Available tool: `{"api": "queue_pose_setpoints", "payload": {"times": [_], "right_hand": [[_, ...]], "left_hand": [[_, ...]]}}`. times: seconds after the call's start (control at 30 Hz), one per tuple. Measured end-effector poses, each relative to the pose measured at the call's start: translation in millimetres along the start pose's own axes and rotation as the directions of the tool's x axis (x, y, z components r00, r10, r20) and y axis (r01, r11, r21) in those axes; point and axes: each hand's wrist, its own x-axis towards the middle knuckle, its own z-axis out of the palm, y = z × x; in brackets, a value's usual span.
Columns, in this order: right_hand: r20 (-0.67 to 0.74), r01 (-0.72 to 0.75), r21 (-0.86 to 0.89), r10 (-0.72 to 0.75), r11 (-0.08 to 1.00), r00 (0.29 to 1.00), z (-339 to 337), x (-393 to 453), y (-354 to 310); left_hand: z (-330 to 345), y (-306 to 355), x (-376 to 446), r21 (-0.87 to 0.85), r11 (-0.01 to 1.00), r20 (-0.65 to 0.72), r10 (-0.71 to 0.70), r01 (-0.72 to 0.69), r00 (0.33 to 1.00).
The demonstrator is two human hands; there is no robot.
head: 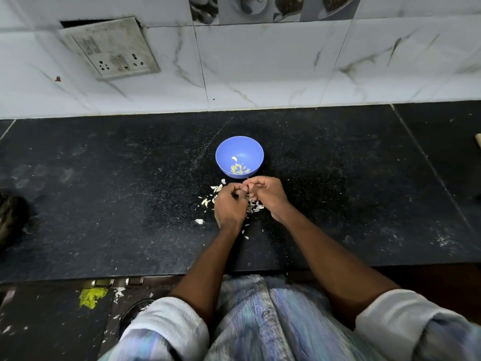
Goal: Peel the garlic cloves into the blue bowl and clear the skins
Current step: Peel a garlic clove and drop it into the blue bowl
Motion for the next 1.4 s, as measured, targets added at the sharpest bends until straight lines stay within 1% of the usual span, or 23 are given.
{"api": "queue_pose_setpoints", "payload": {"times": [0.07,0.23,0.43,0.63,0.77,0.9,1.0,1.07,1.13,1.23,1.4], "right_hand": [[0.012,-0.005,0.013,0.004,1.0,1.0,-0.5,0.5,0.1],[-0.022,-0.028,0.04,0.029,0.999,0.999,-10.8,0.9,0.1],[-0.035,-0.023,0.07,0.026,0.997,0.999,-17.4,0.5,0.6],[-0.051,0.019,-0.041,-0.021,0.999,0.998,-12.5,2.0,-1.7],[-0.101,0.025,-0.118,-0.037,0.993,0.994,-6.4,2.1,-0.3],[-0.126,0.026,-0.159,-0.046,0.987,0.991,-0.7,4.6,3.5],[-0.13,0.029,-0.164,-0.051,0.986,0.99,0.7,5.2,2.4],[-0.124,0.04,-0.166,-0.061,0.985,0.99,1.0,5.0,1.8],[-0.119,0.047,-0.167,-0.068,0.985,0.991,1.6,5.0,1.3],[-0.112,0.047,-0.159,-0.065,0.986,0.992,1.2,4.3,1.5],[-0.093,0.047,-0.043,-0.05,0.998,0.994,-2.9,3.1,-0.4]], "left_hand": [[-0.1,-1.0,2.0,0.003,0.999,0.022,0.044,-0.044,0.999],[-1.7,-3.7,11.6,0.019,0.988,0.078,0.153,-0.155,0.985],[-2.3,3.1,13.1,0.009,0.989,0.056,0.147,-0.148,0.987],[-8.4,11.1,11.9,0.107,0.981,0.073,0.153,-0.16,0.986],[-9.4,9.9,16.2,0.152,0.975,0.136,0.143,-0.164,0.98],[-10.7,11.9,20.1,0.223,0.942,0.166,0.218,-0.252,0.962],[-11.0,14.0,20.2,0.227,0.932,0.189,0.241,-0.281,0.952],[-10.0,14.5,19.0,0.221,0.938,0.193,0.227,-0.268,0.955],[-10.0,16.3,16.8,0.205,0.949,0.165,0.208,-0.24,0.964],[-9.7,15.0,15.7,0.161,0.973,0.134,0.146,-0.167,0.98],[-10.9,13.1,16.7,-0.001,0.996,0.066,0.089,-0.089,0.994]]}}
